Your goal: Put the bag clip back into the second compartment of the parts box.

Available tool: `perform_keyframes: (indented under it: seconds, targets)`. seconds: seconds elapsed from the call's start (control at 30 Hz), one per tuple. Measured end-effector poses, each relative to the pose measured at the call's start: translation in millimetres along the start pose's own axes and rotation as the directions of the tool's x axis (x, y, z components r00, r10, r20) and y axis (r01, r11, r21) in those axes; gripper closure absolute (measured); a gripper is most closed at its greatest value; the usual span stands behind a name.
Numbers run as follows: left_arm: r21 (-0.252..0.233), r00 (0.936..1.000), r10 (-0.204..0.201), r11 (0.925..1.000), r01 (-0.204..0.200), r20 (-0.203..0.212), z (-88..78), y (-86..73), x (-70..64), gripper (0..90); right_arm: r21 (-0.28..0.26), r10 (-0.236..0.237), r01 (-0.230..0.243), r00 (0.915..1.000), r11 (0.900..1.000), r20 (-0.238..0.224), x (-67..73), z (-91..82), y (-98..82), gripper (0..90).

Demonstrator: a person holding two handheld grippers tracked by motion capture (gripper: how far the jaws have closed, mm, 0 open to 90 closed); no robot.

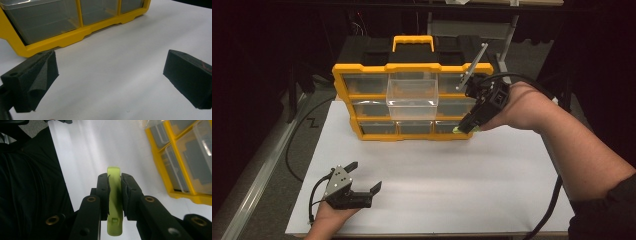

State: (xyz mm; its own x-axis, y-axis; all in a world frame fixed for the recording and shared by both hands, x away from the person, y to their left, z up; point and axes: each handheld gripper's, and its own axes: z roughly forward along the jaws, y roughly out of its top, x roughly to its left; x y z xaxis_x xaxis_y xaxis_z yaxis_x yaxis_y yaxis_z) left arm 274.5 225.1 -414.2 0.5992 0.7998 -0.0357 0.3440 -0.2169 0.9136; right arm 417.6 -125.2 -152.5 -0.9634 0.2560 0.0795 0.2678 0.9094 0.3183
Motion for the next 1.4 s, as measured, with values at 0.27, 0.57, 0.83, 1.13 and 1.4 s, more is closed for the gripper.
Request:
perform_keyframes:
  seconds: [0.27, 0.57, 0.83, 1.13, 1.4]
  targets:
    - [-0.057, 0.9991, -0.035, 0.9977, 0.036, 0.025, -0.8, -3.2, 2.0, 0.5, 0.001, -0.009, 0.009, 0.9997, 1.0, 0.024, 0.5, -16.0, 9.9, 79.3]
    - [-0.038, 0.9992, -0.035, 0.9986, 0.035, 0.02, -0.6, -3.6, 2.8, 0.4, -0.012, -0.014, 0.015, 0.9987, 1.0, 0.049, 1.0, -34.5, 25.4, 79.3]
    - [-0.05, 0.9996, -0.009, 0.9987, 0.01, 0.028, -2.3, -2.6, -0.9, 0.4, -0.022, -0.026, 0.027, 0.9975, 0.999, 0.066, 1.0, -43.6, 45.0, 79.3]
    - [-0.043, 0.9993, 0.015, 0.999, -0.013, 0.034, -2.2, -2.4, -3.1, 0.4, -0.035, -0.044, 0.047, 0.9966, 0.998, 0.07, -0.4, -45.1, 66.0, 79.2]
    - [-0.047, 0.9986, 0.021, 0.9987, -0.019, 0.048, -2.2, -2.2, -4.2, 0.4, -0.043, -0.053, 0.057, 0.9951, 0.997, 0.083, -4.3, -45.7, 84.6, 79.3]
